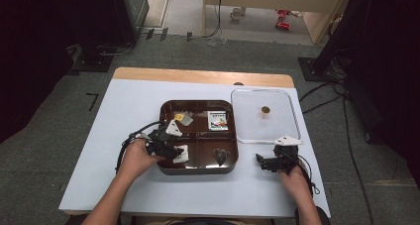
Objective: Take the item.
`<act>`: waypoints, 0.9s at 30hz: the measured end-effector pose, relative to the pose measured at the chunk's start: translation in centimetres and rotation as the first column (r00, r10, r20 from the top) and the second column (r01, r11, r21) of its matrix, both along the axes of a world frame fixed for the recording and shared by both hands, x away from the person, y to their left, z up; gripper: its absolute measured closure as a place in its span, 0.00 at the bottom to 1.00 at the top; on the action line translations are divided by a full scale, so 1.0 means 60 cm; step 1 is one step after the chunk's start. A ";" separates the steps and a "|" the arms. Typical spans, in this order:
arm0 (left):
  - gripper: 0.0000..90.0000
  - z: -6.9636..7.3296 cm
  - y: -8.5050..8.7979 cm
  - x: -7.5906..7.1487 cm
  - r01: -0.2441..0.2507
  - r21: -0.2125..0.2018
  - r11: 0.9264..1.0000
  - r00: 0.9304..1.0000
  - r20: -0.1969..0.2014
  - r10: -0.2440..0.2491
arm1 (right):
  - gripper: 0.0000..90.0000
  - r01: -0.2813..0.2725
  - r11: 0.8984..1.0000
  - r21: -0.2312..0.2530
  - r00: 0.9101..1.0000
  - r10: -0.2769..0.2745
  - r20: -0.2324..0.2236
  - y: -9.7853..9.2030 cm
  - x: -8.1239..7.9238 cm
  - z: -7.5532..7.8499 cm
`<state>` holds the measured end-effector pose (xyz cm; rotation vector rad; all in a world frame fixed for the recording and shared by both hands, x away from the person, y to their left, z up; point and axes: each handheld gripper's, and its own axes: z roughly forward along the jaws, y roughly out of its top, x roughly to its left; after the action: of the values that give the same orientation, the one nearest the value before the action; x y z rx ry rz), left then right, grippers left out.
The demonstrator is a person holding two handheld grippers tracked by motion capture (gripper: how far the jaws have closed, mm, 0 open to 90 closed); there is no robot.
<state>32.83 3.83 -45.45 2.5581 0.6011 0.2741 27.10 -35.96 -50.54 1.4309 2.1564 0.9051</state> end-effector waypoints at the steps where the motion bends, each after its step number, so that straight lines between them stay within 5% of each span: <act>1: 0.50 0.001 -0.002 -0.001 0.015 0.018 1.000 1.000 0.011 -0.015 | 0.00 0.000 1.000 0.000 1.000 0.000 0.001 0.000 0.000 0.000; 10: 0.52 0.001 -0.013 -0.007 0.055 0.080 0.995 0.998 0.037 -0.058 | 0.00 0.000 1.000 0.000 1.000 0.000 0.001 0.000 0.000 0.000; 13: 0.54 0.004 -0.018 -0.010 0.082 0.059 0.995 0.996 0.020 -0.084 | 0.00 0.000 1.000 0.000 1.000 0.000 0.000 0.000 0.000 0.000; 15: 0.54 -0.003 -0.026 -0.006 0.068 0.092 0.993 0.998 -0.015 -0.067 | 0.00 0.000 1.000 0.000 1.000 0.000 0.000 0.000 0.000 0.000; 27: 0.56 -0.002 -0.028 0.003 0.021 0.083 0.996 0.997 -0.082 -0.014 | 0.00 0.000 1.000 0.001 1.000 0.000 0.001 0.000 0.000 0.000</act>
<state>33.00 2.13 -45.55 2.6644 0.6086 0.1941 27.10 -35.96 -50.55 1.4307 2.1556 0.9063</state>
